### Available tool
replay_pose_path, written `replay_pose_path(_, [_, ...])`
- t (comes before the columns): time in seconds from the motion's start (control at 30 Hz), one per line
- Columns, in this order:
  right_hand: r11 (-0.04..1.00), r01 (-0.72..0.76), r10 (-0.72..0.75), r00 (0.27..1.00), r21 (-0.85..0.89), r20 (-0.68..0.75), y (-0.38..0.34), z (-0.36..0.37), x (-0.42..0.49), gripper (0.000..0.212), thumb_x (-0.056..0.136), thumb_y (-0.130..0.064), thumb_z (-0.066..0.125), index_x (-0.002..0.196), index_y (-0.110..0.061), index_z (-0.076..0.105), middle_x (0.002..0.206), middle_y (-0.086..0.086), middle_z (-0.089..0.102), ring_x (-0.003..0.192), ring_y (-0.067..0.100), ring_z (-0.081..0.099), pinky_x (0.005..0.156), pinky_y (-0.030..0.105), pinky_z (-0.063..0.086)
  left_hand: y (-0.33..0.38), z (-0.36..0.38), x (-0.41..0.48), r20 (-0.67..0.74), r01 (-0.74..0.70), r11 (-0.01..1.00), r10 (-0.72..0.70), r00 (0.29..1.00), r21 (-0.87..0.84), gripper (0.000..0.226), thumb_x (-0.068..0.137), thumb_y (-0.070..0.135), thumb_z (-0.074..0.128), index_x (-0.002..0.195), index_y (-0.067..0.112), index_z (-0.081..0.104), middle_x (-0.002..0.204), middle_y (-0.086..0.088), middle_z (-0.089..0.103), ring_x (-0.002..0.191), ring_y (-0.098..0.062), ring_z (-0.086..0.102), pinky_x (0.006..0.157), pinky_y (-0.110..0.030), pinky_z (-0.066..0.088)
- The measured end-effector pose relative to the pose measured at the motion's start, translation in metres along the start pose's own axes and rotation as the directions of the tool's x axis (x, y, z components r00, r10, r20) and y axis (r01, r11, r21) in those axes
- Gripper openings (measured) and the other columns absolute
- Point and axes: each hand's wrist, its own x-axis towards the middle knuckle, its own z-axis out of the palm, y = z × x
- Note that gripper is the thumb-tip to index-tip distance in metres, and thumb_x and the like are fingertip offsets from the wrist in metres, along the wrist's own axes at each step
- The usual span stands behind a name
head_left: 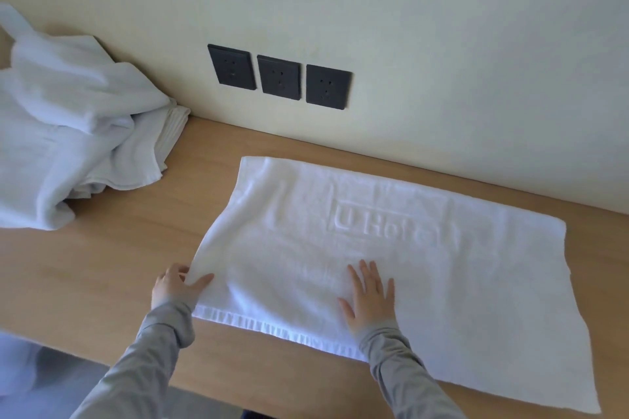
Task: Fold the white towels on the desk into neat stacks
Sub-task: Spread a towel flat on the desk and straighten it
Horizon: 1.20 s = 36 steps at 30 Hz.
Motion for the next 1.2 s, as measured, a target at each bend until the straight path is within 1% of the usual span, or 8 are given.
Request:
replay_pose_path(0.1, [0.973, 0.231, -0.228, 0.969, 0.016, -0.094, -0.054, -0.002, -0.005, 0.060, 0.092, -0.042, 0.048, 0.145, -0.019, 0.031, 0.153, 0.008, 0.024, 0.143, 0.026, 0.020, 0.115, 0.048, 0.016, -0.006, -0.013, 0.000, 0.077, 0.101, 0.977, -0.087, 0.993, -0.186, 0.044, 0.063, 0.026, 0.079, 0.100, 0.011, 0.060, 0.097, -0.011, 0.064, 0.083, -0.030, 0.056, 0.081, -0.039, 0.049])
replay_pose_path(0.2, [0.899, 0.435, -0.436, 0.870, -0.058, -0.230, -0.109, -0.001, -0.010, 0.053, 0.062, -0.052, 0.075, 0.108, -0.025, 0.067, 0.109, -0.005, 0.065, 0.101, 0.017, 0.064, 0.086, 0.031, 0.052, -0.012, -0.022, 0.002, 0.154, 0.141, 0.934, -0.095, 0.984, -0.327, 0.044, 0.050, 0.032, 0.068, 0.088, 0.011, 0.066, 0.084, -0.010, 0.064, 0.076, -0.028, 0.057, 0.082, -0.046, 0.052])
replay_pose_path(0.5, [0.870, 0.492, -0.489, 0.851, -0.035, -0.194, -0.213, 0.001, -0.002, 0.060, 0.038, -0.069, 0.076, 0.075, -0.023, 0.065, 0.071, -0.008, 0.060, 0.062, 0.009, 0.059, 0.052, 0.018, 0.047, -0.011, -0.026, 0.006, 0.310, 0.199, 0.861, -0.051, 0.949, -0.468, 0.013, 0.085, -0.004, 0.058, 0.076, 0.002, 0.066, 0.074, -0.011, 0.058, 0.068, -0.025, 0.053, 0.045, -0.019, 0.051])
replay_pose_path(0.67, [0.842, 0.475, -0.451, 0.880, 0.255, -0.150, -0.212, 0.012, 0.023, 0.029, 0.090, -0.025, 0.046, 0.116, -0.013, 0.052, 0.112, 0.005, 0.056, 0.106, 0.023, 0.051, 0.088, 0.028, 0.037, -0.016, -0.029, 0.008, 0.346, 0.170, 0.880, -0.007, 0.938, -0.443, 0.009, 0.081, 0.000, 0.066, 0.078, 0.009, 0.065, 0.077, -0.009, 0.059, 0.068, -0.022, 0.054, 0.046, -0.017, 0.050])
replay_pose_path(0.87, [0.730, 0.377, -0.203, 0.916, 0.569, -0.346, -0.199, -0.007, 0.026, 0.012, 0.085, -0.003, 0.054, 0.087, -0.003, 0.066, 0.078, 0.003, 0.060, 0.072, 0.018, 0.053, 0.069, 0.021, 0.041, -0.029, -0.028, 0.015, 0.328, 0.076, 0.989, -0.031, 0.944, -0.128, 0.019, 0.074, 0.028, 0.076, 0.085, 0.016, 0.067, 0.085, 0.003, 0.055, 0.080, -0.018, 0.052, 0.071, -0.022, 0.039])
replay_pose_path(0.97, [0.735, 0.476, -0.043, 0.743, 0.482, -0.668, -0.193, -0.029, 0.027, 0.014, 0.084, -0.004, 0.053, 0.075, -0.003, 0.064, 0.065, 0.003, 0.057, 0.061, 0.018, 0.050, 0.059, 0.023, 0.041, -0.024, -0.028, 0.013, 0.373, 0.055, 0.967, 0.043, 0.927, -0.247, 0.013, 0.077, 0.013, 0.072, 0.071, 0.015, 0.061, 0.070, 0.001, 0.057, 0.065, -0.015, 0.055, 0.064, -0.023, 0.043])
replay_pose_path(1.03, [0.748, 0.581, -0.150, 0.620, 0.322, -0.770, -0.197, -0.036, 0.022, 0.022, 0.086, -0.009, 0.048, 0.076, -0.003, 0.066, 0.065, 0.005, 0.057, 0.063, 0.019, 0.049, 0.058, 0.024, 0.041, -0.016, -0.032, 0.010, 0.456, 0.167, 0.865, 0.079, 0.886, -0.473, 0.015, 0.080, 0.000, 0.068, 0.069, 0.007, 0.060, 0.062, -0.004, 0.058, 0.050, -0.013, 0.058, 0.052, -0.023, 0.049])
replay_pose_path(1.2, [0.733, 0.666, -0.385, 0.574, 0.139, -0.723, -0.213, -0.020, 0.008, 0.024, 0.079, -0.006, 0.047, 0.076, -0.007, 0.072, 0.063, 0.005, 0.057, 0.055, 0.023, 0.055, 0.050, 0.024, 0.047, -0.001, -0.045, 0.003, 0.484, 0.238, 0.720, 0.154, 0.861, -0.652, 0.013, 0.082, -0.006, 0.064, 0.071, 0.001, 0.061, 0.057, -0.008, 0.061, 0.047, -0.014, 0.060, 0.049, -0.021, 0.052])
